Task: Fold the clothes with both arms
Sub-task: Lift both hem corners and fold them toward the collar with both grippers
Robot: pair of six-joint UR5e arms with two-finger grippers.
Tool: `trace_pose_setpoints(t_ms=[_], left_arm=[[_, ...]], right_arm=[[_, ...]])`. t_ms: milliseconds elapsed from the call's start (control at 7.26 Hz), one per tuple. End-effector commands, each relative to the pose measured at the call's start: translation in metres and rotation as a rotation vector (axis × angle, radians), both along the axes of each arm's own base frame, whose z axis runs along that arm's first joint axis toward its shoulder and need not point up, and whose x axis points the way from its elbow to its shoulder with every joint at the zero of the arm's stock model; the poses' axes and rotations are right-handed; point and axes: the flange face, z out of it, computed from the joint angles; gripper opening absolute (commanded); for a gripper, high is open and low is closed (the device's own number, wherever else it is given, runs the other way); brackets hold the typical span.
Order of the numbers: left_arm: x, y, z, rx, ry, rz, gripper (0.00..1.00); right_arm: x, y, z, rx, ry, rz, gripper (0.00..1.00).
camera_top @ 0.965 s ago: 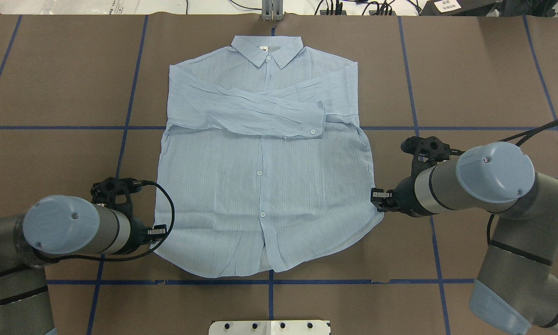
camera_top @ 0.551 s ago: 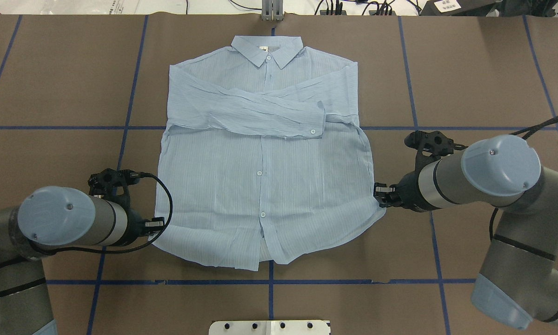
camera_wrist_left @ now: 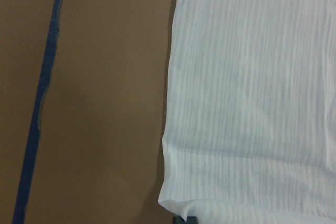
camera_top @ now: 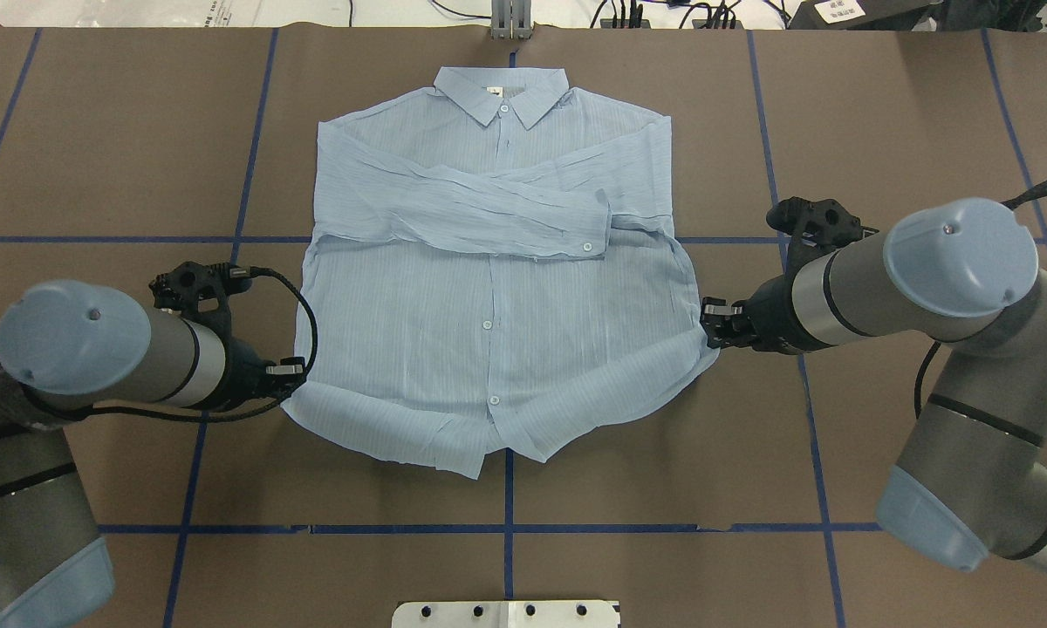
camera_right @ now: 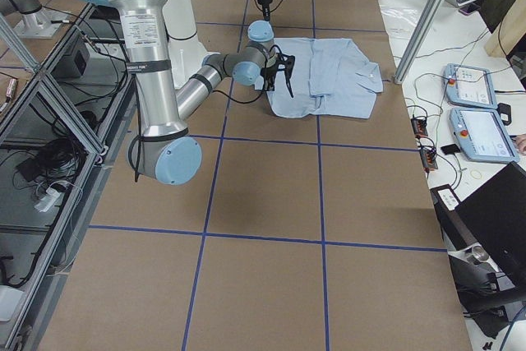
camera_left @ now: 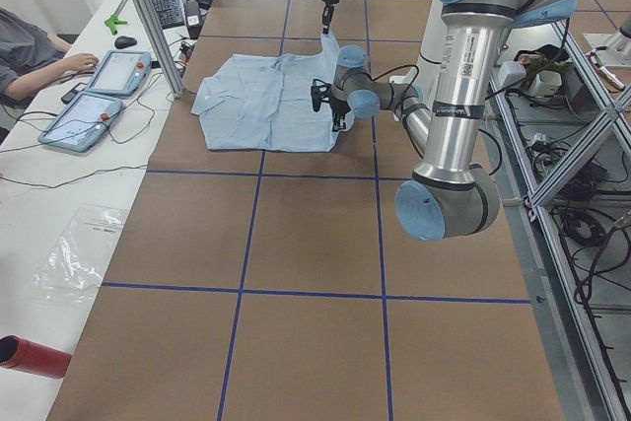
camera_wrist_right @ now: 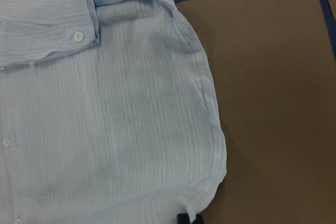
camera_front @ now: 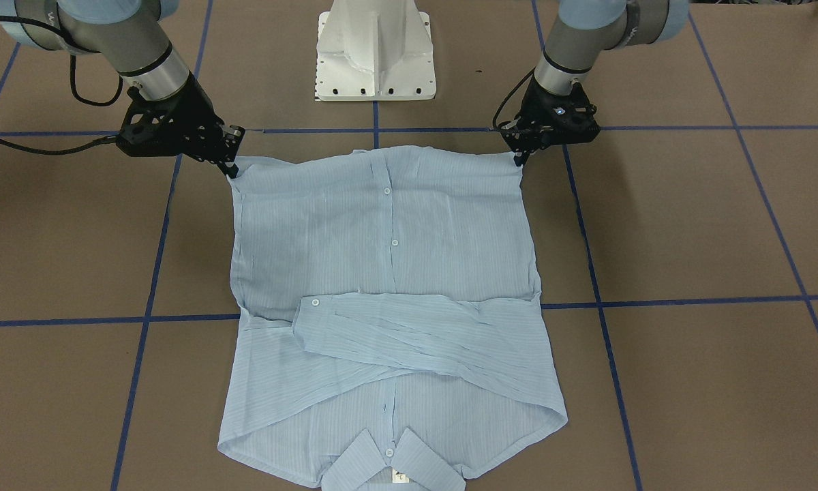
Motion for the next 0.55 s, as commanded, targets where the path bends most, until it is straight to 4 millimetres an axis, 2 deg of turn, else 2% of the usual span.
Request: trace_pose_setpoints(t_ms=[0, 138, 276, 413], left_arm=[[-0.043, -0.055, -0.026, 0.036, 0.048, -0.043, 0.0], [-0.058, -0.089, -0.029, 0.049, 0.05, -0.054, 0.0], [-0.056, -0.122, -0.032, 0.048, 0.046, -0.072, 0.0], [-0.045, -0.15, -0.03, 0.036, 0.032, -0.091, 0.0]], right_arm=[[0.004, -0.034, -0.023, 0.017, -0.023, 0.054, 0.0], [0.009, -0.061, -0.022, 0.006, -0.018, 0.09, 0.0], [0.017, -0.093, -0.021, -0.01, -0.013, 0.12, 0.0], [0.017, -0.126, -0.023, -0.026, -0.004, 0.151, 0.0]])
